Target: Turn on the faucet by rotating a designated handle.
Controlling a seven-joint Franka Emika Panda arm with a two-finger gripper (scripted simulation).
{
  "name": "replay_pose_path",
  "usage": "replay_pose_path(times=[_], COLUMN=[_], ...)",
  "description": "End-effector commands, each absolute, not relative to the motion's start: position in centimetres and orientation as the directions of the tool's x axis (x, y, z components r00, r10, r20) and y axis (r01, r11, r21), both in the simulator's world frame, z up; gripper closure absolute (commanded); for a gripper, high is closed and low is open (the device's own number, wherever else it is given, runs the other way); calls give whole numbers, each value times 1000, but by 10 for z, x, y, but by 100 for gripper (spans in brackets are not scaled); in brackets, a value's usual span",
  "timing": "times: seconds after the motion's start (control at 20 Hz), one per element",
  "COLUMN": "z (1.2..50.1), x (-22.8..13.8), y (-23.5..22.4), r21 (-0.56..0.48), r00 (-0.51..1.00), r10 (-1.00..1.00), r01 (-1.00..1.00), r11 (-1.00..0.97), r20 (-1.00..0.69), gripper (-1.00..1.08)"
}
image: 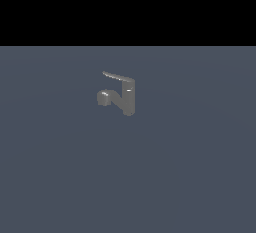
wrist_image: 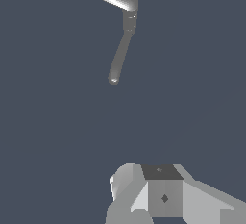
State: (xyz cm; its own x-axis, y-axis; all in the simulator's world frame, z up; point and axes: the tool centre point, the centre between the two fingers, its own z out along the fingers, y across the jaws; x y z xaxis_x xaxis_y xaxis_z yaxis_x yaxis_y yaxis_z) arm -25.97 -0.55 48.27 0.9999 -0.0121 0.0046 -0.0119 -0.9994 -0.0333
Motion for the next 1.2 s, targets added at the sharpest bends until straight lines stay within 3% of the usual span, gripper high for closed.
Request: replay_pose_path(times=[0.0, 0.65, 1.15], z=[483, 488, 489], x=[-260, -252, -229], y=[-5, 1, 2], r21=[-33, -72, -63], r00=[1000, 1000, 997], r10=[-12, 11, -76], r01=[-12, 13, -75], r11=[-999, -997, -995], r20=[5, 23, 17], gripper=[108, 108, 108])
